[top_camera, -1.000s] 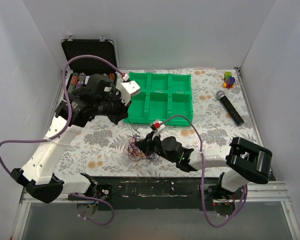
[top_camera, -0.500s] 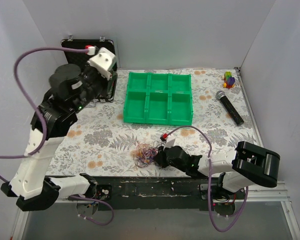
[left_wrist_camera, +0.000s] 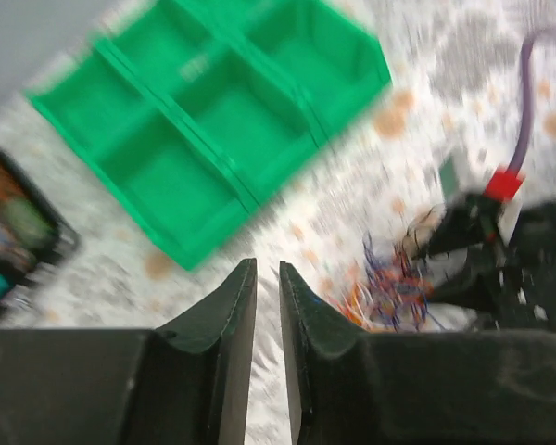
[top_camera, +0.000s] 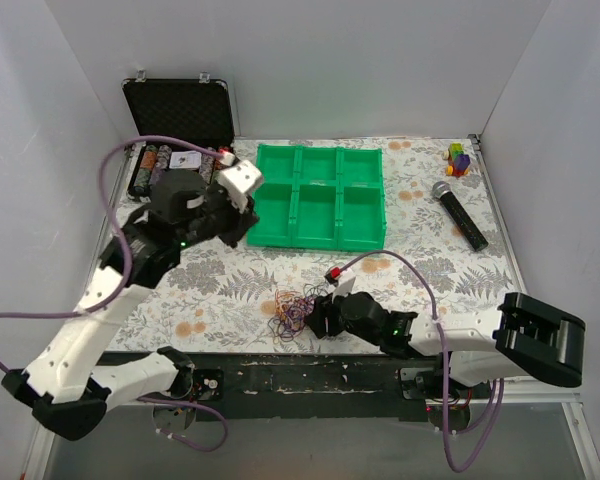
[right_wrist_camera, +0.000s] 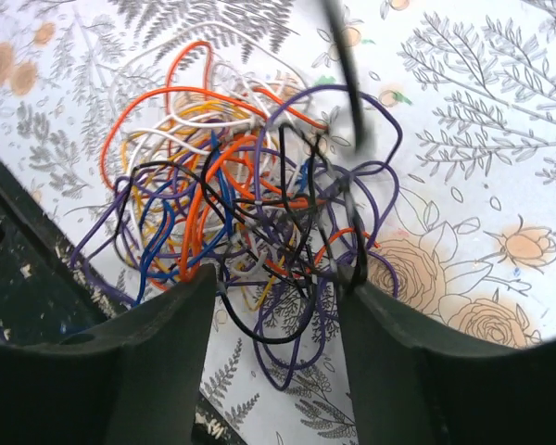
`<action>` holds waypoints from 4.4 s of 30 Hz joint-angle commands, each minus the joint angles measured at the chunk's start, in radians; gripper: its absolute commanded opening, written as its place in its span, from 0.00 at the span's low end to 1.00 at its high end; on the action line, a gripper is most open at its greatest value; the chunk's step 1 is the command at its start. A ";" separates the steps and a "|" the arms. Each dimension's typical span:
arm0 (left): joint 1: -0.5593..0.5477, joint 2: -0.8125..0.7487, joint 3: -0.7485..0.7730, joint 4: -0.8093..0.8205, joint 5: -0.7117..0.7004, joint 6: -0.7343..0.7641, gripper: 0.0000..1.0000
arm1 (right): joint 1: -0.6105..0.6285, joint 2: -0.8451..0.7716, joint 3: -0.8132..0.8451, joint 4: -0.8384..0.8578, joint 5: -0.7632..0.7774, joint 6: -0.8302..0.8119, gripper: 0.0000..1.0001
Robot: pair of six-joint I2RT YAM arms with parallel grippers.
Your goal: Untangle the cables
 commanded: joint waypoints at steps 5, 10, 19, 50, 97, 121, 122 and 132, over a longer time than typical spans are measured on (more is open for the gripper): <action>0.000 0.076 -0.242 0.005 0.253 0.016 0.20 | 0.018 -0.272 -0.014 -0.107 -0.031 -0.043 0.83; -0.002 0.120 -0.266 0.053 0.353 0.009 0.22 | 0.012 -0.452 0.020 -0.280 0.070 -0.022 0.85; -0.040 0.128 -0.334 0.070 0.420 0.030 0.32 | -0.111 -0.371 0.072 -0.391 0.001 0.066 0.86; -0.195 0.215 -0.475 0.192 0.359 0.088 0.54 | -0.123 -0.445 0.147 -0.531 -0.145 -0.022 0.64; -0.256 -0.116 -0.852 0.689 0.244 0.010 0.74 | -0.121 -0.480 0.586 -0.631 -0.214 -0.215 0.01; -0.262 -0.101 -0.900 0.881 0.203 -0.087 0.67 | -0.121 -0.420 0.804 -0.580 -0.292 -0.275 0.01; -0.262 -0.090 -0.895 0.887 0.204 -0.091 0.59 | -0.121 -0.420 0.805 -0.580 -0.290 -0.275 0.01; -0.265 -0.093 -0.915 0.880 0.195 -0.082 0.00 | -0.121 -0.422 0.926 -0.632 -0.197 -0.364 0.01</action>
